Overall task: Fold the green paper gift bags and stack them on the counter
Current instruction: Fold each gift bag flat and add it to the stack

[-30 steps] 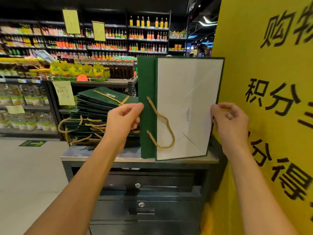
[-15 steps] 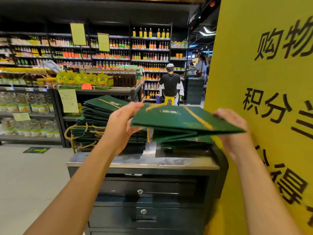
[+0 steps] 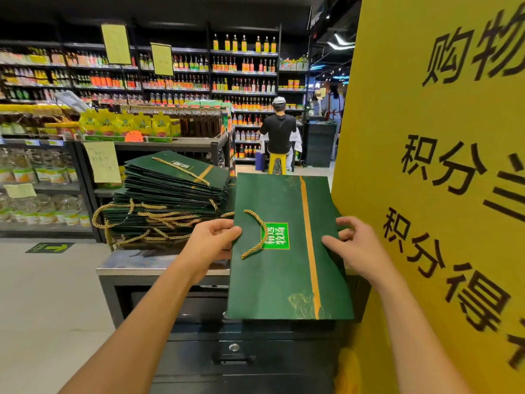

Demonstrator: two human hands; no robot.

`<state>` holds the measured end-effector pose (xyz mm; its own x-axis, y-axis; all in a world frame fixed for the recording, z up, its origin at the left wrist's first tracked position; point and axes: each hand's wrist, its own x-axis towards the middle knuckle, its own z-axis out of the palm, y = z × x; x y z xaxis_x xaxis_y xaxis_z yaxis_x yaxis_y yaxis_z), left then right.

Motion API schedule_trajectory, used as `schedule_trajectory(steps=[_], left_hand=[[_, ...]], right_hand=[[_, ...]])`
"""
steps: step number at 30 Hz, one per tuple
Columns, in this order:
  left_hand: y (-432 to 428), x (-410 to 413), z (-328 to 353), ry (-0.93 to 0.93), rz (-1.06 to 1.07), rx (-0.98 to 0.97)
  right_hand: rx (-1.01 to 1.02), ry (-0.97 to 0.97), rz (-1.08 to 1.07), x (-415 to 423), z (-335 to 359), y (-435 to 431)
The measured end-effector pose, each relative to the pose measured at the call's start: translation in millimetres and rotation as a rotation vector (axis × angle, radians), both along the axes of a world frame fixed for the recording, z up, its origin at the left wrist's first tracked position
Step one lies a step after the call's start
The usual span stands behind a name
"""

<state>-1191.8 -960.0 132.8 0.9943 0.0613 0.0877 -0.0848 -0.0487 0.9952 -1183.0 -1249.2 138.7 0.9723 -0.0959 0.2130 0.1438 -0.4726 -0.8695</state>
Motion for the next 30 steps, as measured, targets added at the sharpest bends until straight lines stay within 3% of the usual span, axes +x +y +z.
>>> schedule_trajectory(steps=[5, 8, 13, 18, 23, 30], left_hand=[[-2.1, 6.8, -9.1, 0.000, 0.001, 0.080], [-1.8, 10.7, -12.7, -0.006, 0.002, 0.157], [1.0, 9.1, -15.4, -0.023, -0.005, 0.159], [4.0, 7.0, -16.2, -0.038, -0.024, 0.192], [5.5, 6.6, -16.9, -0.043, -0.050, 0.163], [5.7, 6.1, -15.8, -0.023, -0.080, 0.147]], right_hand=[[-0.365, -0.161, -0.195, 6.6, -7.7, 14.8], [-0.271, -0.320, -0.071, 5.6, -6.5, 39.0], [-0.191, -0.319, 0.158, 15.5, -8.0, 90.3], [-0.265, -0.432, 0.084, 30.7, -26.8, 112.3], [-0.116, -0.486, 0.128, 32.9, -33.7, 109.3], [0.389, -0.205, 0.065, 34.6, -22.9, 90.7]])
